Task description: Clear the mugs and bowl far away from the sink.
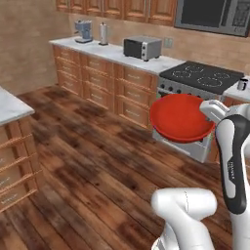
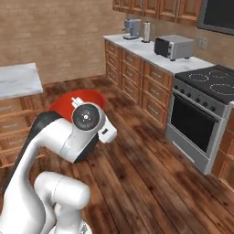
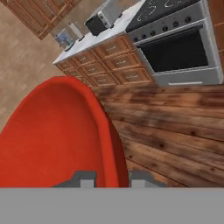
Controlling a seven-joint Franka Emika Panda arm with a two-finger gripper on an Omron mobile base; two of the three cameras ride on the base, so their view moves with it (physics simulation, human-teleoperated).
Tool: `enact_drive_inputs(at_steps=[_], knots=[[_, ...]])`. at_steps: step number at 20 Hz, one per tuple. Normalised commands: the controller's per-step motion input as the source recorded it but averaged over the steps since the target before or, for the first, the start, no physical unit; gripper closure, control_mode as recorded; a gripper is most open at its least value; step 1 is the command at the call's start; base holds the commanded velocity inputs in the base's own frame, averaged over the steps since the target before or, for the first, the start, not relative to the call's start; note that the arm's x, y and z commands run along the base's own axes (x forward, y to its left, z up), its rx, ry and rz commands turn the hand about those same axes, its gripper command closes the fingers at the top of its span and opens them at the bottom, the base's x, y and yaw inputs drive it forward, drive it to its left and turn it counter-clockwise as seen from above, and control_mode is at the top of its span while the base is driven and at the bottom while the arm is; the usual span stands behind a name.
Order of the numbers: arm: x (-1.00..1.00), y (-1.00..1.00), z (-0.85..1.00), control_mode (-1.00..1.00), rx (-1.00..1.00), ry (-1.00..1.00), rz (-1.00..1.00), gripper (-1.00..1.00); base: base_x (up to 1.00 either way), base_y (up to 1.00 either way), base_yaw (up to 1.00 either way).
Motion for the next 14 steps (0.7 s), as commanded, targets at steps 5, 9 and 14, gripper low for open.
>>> enact_drive_inputs(at_steps=[5, 9, 14], knots=[[0.0, 0.0, 0.0, 1.0, 0.0, 0.0, 0.0, 1.0, 0.35, 0.0, -0.75], [0.0, 0.0, 0.0, 1.0, 0.0, 0.0, 0.0, 1.0, 0.62, 0.04, -0.7], [0.0, 0.0, 0.0, 1.0, 0.0, 0.0, 0.0, 1.0, 0.87, 0.06, -0.62]])
